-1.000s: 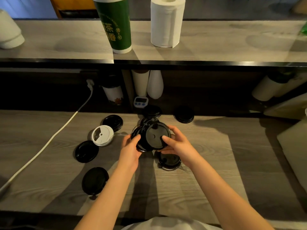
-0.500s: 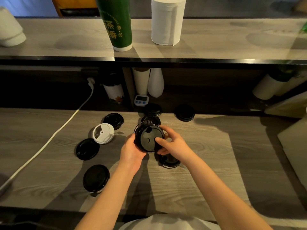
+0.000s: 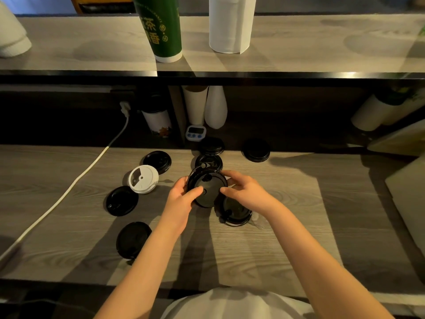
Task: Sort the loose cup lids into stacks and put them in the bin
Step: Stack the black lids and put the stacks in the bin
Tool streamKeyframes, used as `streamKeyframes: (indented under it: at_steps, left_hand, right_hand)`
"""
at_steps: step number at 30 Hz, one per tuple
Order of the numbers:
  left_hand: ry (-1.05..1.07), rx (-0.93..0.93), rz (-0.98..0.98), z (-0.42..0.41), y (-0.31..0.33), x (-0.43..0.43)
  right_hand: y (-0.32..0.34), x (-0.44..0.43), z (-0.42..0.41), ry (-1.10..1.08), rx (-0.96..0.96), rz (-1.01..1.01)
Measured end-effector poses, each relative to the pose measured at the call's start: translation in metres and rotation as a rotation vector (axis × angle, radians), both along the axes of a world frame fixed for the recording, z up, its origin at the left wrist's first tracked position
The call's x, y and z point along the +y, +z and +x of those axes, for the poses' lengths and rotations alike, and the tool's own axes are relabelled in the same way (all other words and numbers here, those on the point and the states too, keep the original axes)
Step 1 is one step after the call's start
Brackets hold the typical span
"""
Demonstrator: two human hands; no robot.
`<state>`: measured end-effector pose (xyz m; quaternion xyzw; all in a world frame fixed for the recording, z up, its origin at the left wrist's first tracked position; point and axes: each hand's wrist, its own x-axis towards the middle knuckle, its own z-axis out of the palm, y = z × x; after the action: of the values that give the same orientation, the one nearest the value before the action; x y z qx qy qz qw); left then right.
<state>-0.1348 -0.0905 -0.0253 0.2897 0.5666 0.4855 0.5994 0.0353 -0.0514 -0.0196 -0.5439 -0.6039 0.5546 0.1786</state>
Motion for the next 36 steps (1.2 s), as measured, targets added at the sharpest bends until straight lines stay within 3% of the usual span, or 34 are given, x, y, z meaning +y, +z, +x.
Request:
streamKeyframes:
  at_steps: [3,6,8,10,13,17,22,25,30,36]
  left_hand:
    - [0.047,0.12,-0.017,-0.003,-0.002,0.0]
    - [0.124,0.199,-0.035,-0.01,-0.005,0.0]
    - [0.156,0.212,-0.048,-0.013,-0.005,-0.001]
    - [0.17,0.22,-0.058,-0.016,-0.007,-0.002]
    - [0.181,0.225,-0.061,-0.018,-0.008,-0.003]
    - [0.177,0.221,-0.062,-0.018,-0.009,-0.003]
    - [0.157,0.217,-0.048,-0.014,-0.006,-0.003]
    - [0.159,0.224,-0.03,-0.009,-0.002,-0.004]
    - [0.14,0.194,0.014,0.007,0.006,-0.003]
    - [0.072,0.135,0.069,0.057,0.02,0.003]
  right_hand:
    - [-0.008,0.002,0.007,-0.002,-0.138,0.029]
    - [-0.021,0.001,0.014,0.132,-0.599,0.213]
    - [-0.035,-0.004,0.015,0.285,-0.781,0.214]
    - [-0.05,-0.012,0.013,0.412,-0.878,0.192]
    - [-0.066,-0.017,0.01,0.422,-0.943,0.268]
    - [-0.066,-0.012,0.012,0.387,-0.89,0.327]
    - [-0.061,-0.009,0.019,0.203,-0.528,0.282]
    - [-0.053,-0.012,0.024,0.091,-0.402,0.271]
    - [-0.03,-0.024,0.046,-0.074,-0.261,0.293]
    - [0.007,-0.049,0.102,-0.278,-0.234,0.361]
